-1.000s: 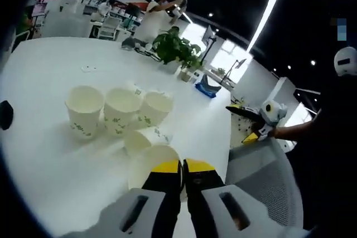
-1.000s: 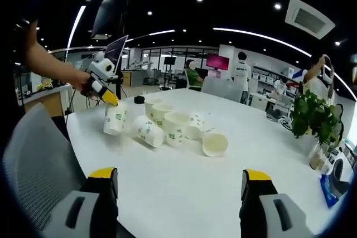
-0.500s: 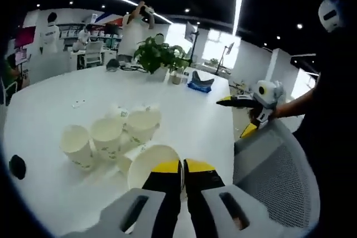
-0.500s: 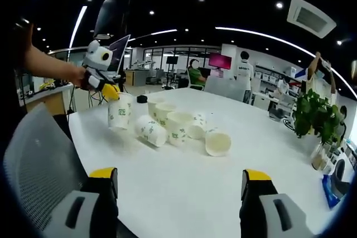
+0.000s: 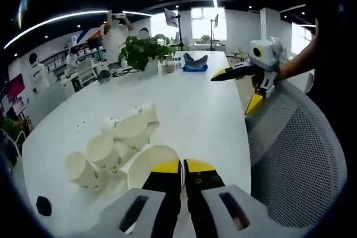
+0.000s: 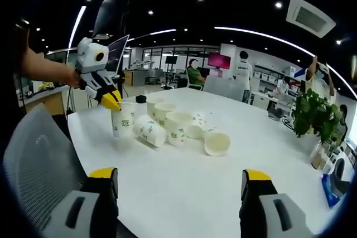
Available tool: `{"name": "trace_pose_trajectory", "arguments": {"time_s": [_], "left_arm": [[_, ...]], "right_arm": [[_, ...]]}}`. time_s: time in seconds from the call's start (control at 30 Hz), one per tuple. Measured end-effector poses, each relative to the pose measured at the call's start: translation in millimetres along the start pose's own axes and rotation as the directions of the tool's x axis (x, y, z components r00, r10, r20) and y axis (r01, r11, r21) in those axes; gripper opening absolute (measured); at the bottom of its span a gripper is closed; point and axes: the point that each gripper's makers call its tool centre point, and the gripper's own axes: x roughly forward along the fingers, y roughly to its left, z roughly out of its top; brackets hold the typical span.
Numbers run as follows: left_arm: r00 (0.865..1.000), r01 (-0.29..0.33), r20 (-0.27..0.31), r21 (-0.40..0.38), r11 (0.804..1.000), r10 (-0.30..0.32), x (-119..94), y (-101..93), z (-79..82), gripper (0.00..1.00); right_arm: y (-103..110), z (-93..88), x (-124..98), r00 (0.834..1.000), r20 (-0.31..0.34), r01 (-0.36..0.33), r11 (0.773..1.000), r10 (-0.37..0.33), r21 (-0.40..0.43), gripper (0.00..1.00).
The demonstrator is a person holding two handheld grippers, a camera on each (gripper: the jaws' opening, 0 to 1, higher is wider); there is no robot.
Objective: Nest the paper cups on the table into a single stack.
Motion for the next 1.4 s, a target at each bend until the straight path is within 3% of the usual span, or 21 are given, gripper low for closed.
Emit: {"name": "trace_pose_trajectory", "arguments": {"time_s": [0.27,0.47,0.67,0.93,1.4], "left_arm": [[0.998,-0.029,-0.050,0.086,0.996,0.033,17,-2.6,-12.3,0.00],[0.999,-0.046,-0.002,0.111,0.993,0.046,27,-5.9,-5.7,0.00],[0.997,-0.041,-0.052,0.194,0.980,0.052,35,-7.5,-14.0,0.00],[0.997,-0.056,-0.047,0.200,0.978,0.067,42,-3.5,-17.5,0.00],[0.999,-0.027,-0.030,0.181,0.983,0.033,59,-11.7,-19.7,0.01]], "right_arm": [[-1,-0.3,-1,1.000,-0.002,0.009,1.000,-0.009,-0.004,0.92],[-2,-0.1,-1,1.000,-0.001,0.015,1.000,-0.015,-0.002,0.92],[-1,-1.5,-1,1.000,-0.009,0.009,1.000,-0.009,-0.008,0.92],[1,-2.7,0,1.000,-0.013,-0.008,1.000,0.008,-0.003,0.92],[3,-6.5,2,0.999,-0.025,-0.020,1.000,0.020,0.004,0.93]]}}
